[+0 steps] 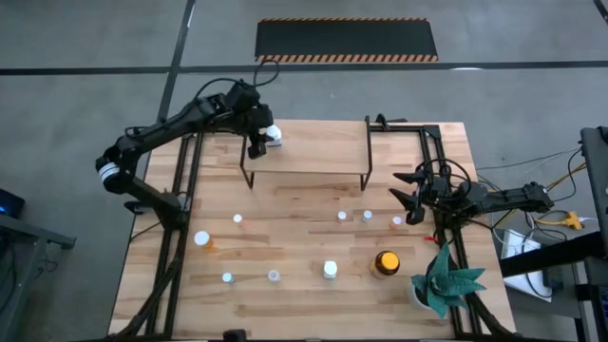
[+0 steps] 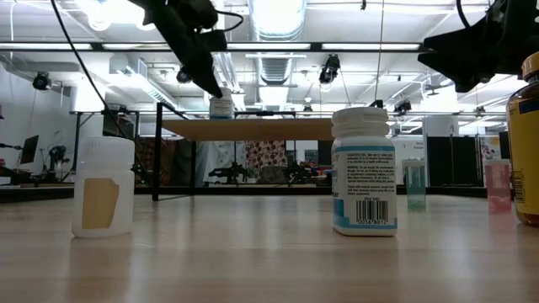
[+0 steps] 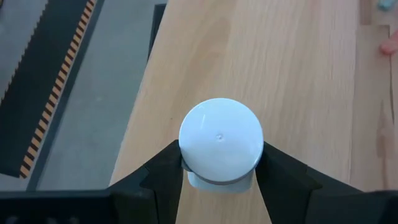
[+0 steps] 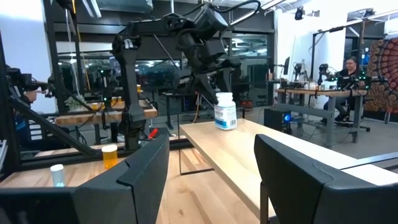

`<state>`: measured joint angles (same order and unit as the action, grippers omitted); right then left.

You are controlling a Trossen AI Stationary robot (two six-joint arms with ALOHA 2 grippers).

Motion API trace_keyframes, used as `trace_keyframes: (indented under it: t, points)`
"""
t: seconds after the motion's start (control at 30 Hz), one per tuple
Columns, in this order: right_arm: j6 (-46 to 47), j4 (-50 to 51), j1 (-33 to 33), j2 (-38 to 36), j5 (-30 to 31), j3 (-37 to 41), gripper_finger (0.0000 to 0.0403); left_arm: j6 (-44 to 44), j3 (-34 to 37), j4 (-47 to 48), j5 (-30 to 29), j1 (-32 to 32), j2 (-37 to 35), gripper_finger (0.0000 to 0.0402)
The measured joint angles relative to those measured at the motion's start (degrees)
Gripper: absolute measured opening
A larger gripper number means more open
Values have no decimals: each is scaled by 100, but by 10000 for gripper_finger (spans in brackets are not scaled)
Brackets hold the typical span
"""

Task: Pick and place medicine bottles onto shelf by color
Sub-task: Put the top white and blue pill bottle on the shelf

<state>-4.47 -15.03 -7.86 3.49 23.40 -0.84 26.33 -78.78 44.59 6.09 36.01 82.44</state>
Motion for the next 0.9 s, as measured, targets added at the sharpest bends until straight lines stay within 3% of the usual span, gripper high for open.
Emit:
trace_keyframes:
  t: [0.53,0.9]
  points:
    - [-2,15,0,0,0,0,226,2,2,5,-42,0,-31,165]
    - [-2,18,0,0,-1,0,226,127,41,19,-302,0,-20,241]
